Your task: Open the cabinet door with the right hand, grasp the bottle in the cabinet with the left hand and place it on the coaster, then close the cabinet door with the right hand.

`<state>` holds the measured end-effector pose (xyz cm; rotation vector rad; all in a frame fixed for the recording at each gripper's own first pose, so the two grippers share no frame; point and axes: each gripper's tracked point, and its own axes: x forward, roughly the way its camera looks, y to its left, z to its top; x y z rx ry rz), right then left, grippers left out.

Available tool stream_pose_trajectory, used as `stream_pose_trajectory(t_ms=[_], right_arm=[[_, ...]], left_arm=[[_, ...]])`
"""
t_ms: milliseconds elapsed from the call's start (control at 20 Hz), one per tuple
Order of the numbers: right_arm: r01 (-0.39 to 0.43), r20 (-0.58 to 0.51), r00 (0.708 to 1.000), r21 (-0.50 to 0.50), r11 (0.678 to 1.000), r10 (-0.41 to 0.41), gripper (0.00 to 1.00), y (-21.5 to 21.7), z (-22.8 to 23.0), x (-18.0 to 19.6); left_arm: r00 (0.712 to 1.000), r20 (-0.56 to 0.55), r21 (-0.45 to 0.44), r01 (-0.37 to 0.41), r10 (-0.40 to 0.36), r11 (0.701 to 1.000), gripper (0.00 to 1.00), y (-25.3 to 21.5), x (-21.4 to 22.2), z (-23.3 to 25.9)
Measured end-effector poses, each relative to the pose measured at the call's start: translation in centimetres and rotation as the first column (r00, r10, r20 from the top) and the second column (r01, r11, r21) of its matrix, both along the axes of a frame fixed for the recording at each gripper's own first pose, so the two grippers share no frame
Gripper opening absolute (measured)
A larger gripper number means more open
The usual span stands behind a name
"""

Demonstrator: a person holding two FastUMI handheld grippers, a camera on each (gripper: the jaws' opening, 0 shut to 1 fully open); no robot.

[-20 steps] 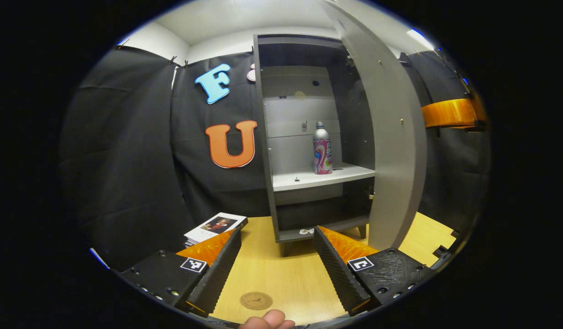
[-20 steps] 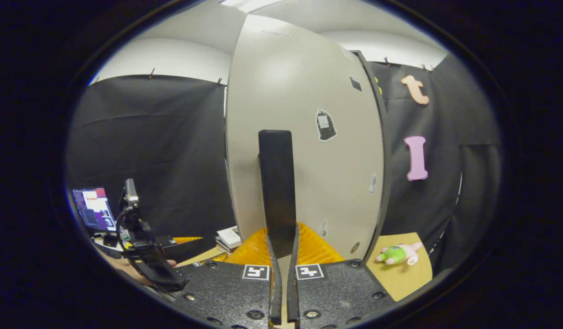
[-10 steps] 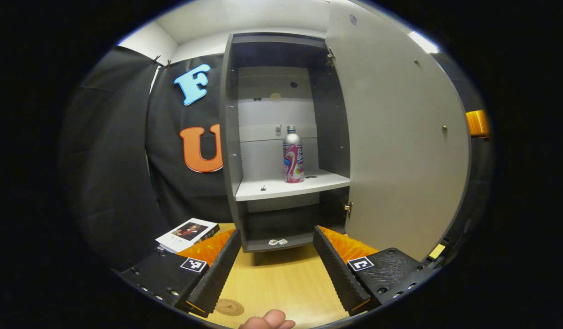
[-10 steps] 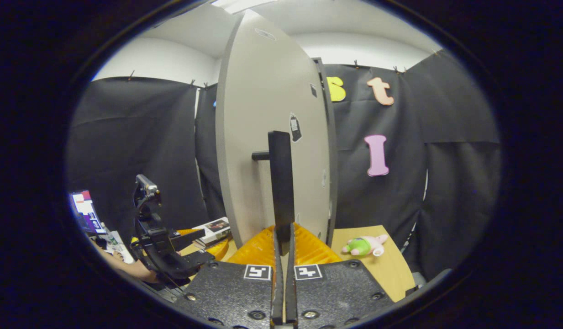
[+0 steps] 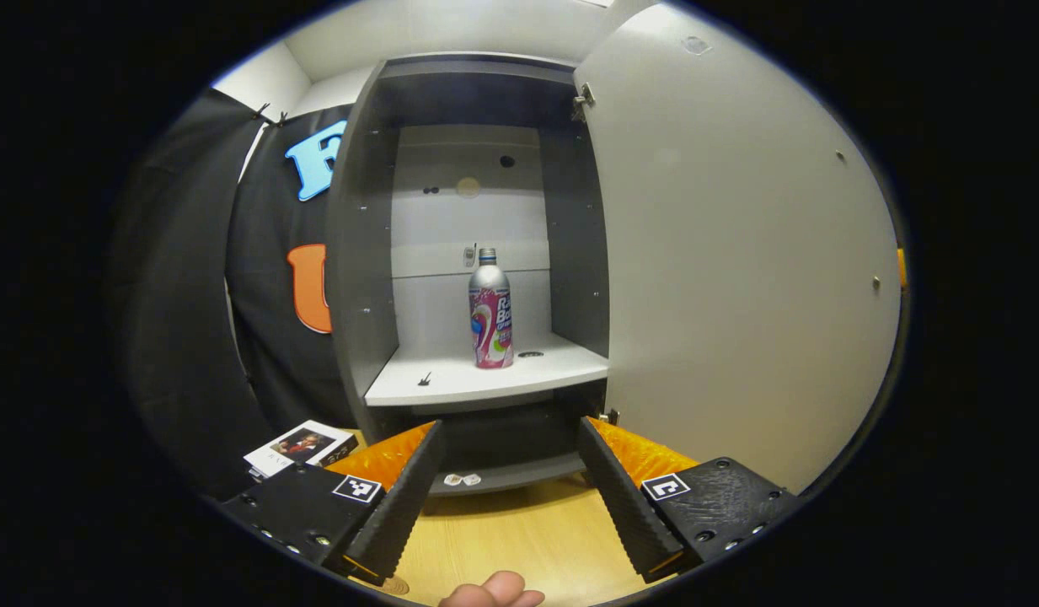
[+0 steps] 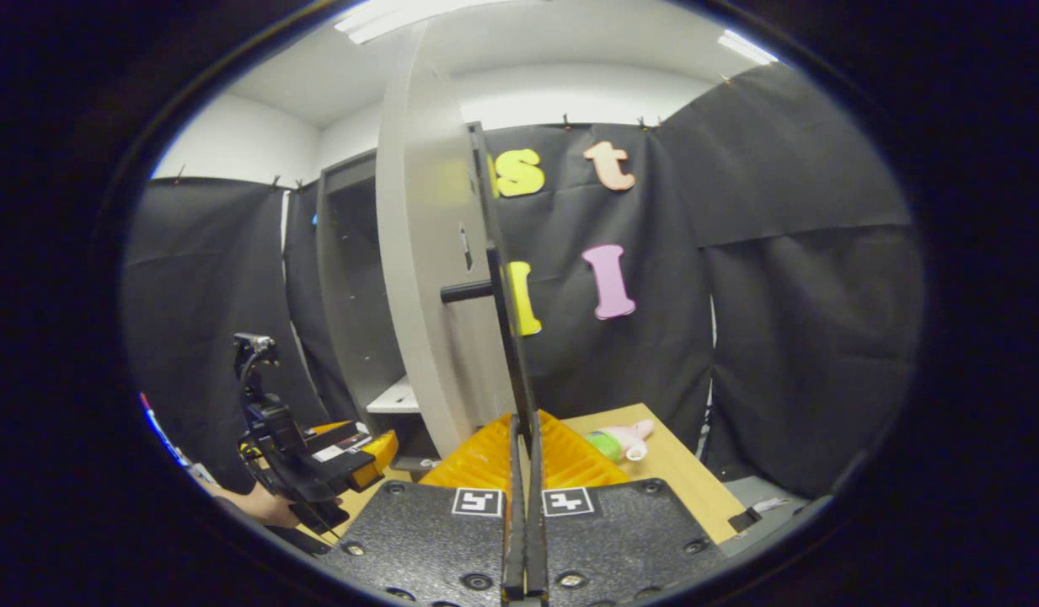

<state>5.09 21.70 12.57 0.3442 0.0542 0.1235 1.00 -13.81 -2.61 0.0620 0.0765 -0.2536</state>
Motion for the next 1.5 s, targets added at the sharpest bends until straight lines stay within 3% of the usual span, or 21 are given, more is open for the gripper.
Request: stream_pose_trajectory(t_ms=[50,100,200,300,450,500,550,700,1000,1050,1500], right_arm=[[0.028,0.002,1.0,-0.001,1.0,-0.028,0.15,-0.1,-0.3,0.2],[0.056,-0.001,0.998,-0.02,0.998,-0.057,0.22,-0.5,-0.4,0.4],[0.102,0.014,0.995,-0.048,0.994,-0.101,0.53,-2.1,-0.2,0.6],[0.152,0.028,0.988,-0.071,0.986,-0.15,0.65,-3.6,0.0,0.3],[0.208,0.039,0.978,-0.08,0.975,-0.205,0.94,-5.0,0.0,0.1],[0.22,0.03,0.975,-0.083,0.972,-0.218,0.99,-5.5,-0.2,0.3],[0.233,0.017,0.973,-0.089,0.968,-0.232,0.95,-6.5,-0.7,0.1],[0.259,-0.007,0.965,-0.092,0.961,-0.261,1.0,-7.3,-1.0,-0.2],[0.245,-0.036,0.967,-0.126,0.961,-0.251,0.98,-6.9,-1.8,0.7],[0.239,-0.034,0.969,-0.13,0.962,-0.246,0.98,-6.6,-1.7,0.8],[0.178,-0.051,0.981,-0.172,0.969,-0.189,0.98,-4.7,-1.8,2.9]], left_arm=[[1.0,0.015,-0.002,-0.004,0.004,1.0,0.96,-0.4,1.3,0.7],[0.999,0.033,-0.003,-0.004,0.004,1.0,0.96,-0.9,2.6,1.3],[0.998,0.065,0.0,-0.004,0.004,1.0,0.96,-2.0,5.7,2.6],[0.996,0.091,0.011,-0.008,0.007,1.0,0.96,-2.7,8.5,3.7],[0.991,0.133,0.016,-0.036,0.034,0.999,0.96,-3.1,12.9,5.2],[0.99,0.137,0.015,-0.047,0.045,0.999,0.96,-3.3,14.1,5.4],[0.989,0.142,0.016,-0.054,0.051,0.998,1.0,-3.5,15.2,5.4],[0.985,0.153,0.026,-0.085,0.08,0.996,0.96,-3.1,18.9,5.9],[0.98,0.15,0.055,-0.138,0.129,0.989,1.0,-2.2,23.8,5.7],[0.981,0.145,0.047,-0.137,0.129,0.99,0.96,-2.2,24.2,5.4],[0.979,0.085,-0.05,-0.183,0.187,0.982,0.93,-1.4,27.3,4.0]])
